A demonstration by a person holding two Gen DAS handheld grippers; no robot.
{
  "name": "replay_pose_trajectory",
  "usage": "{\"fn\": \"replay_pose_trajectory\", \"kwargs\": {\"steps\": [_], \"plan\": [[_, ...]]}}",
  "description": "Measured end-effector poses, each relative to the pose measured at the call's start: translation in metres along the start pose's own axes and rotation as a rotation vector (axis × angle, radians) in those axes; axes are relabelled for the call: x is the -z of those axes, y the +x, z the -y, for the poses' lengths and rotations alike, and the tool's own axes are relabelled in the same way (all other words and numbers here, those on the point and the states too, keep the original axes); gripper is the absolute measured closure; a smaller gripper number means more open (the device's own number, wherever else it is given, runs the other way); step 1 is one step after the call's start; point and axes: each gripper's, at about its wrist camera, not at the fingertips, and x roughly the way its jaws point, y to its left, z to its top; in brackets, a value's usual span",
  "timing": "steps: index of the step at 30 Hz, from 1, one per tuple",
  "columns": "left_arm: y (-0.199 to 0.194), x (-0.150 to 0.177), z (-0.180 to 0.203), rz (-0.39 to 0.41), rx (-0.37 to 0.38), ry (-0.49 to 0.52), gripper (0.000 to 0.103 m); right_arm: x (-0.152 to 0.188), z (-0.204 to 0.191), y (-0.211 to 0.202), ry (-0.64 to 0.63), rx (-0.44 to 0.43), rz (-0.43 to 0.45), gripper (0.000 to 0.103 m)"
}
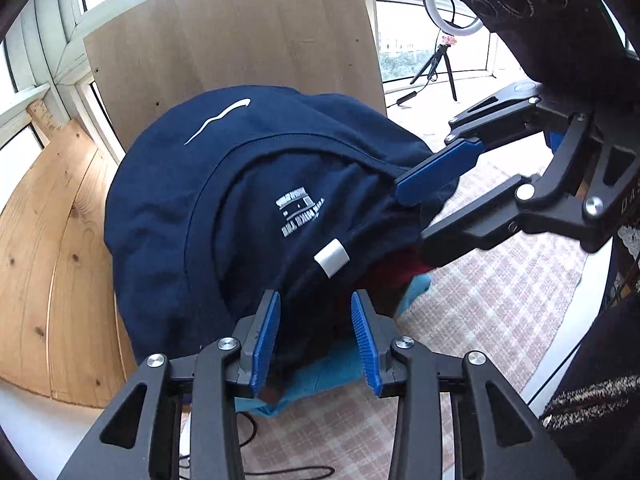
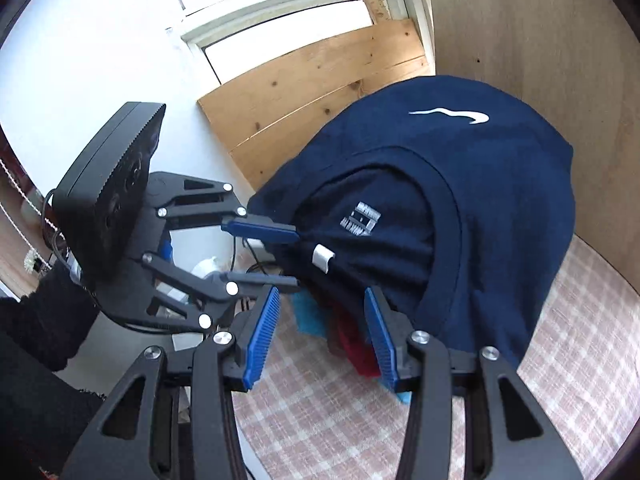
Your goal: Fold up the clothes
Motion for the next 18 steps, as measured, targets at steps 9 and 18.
{"fn": "replay_pose_trajectory", "kwargs": {"steps": [9, 18], "plan": [[-0.024, 0.018, -0.032, 0.005, -0.056, -0.374, 0.027, 0.016, 0.009, -0.053, 0.134, 0.154, 0.107, 0.02], [-0.054, 0.054, -0.022, -0.012, -0.213, -0.623, 0.012, 0.031, 0.037, -0.056, 0.357, 0.317, 0.064, 0.02]]}}
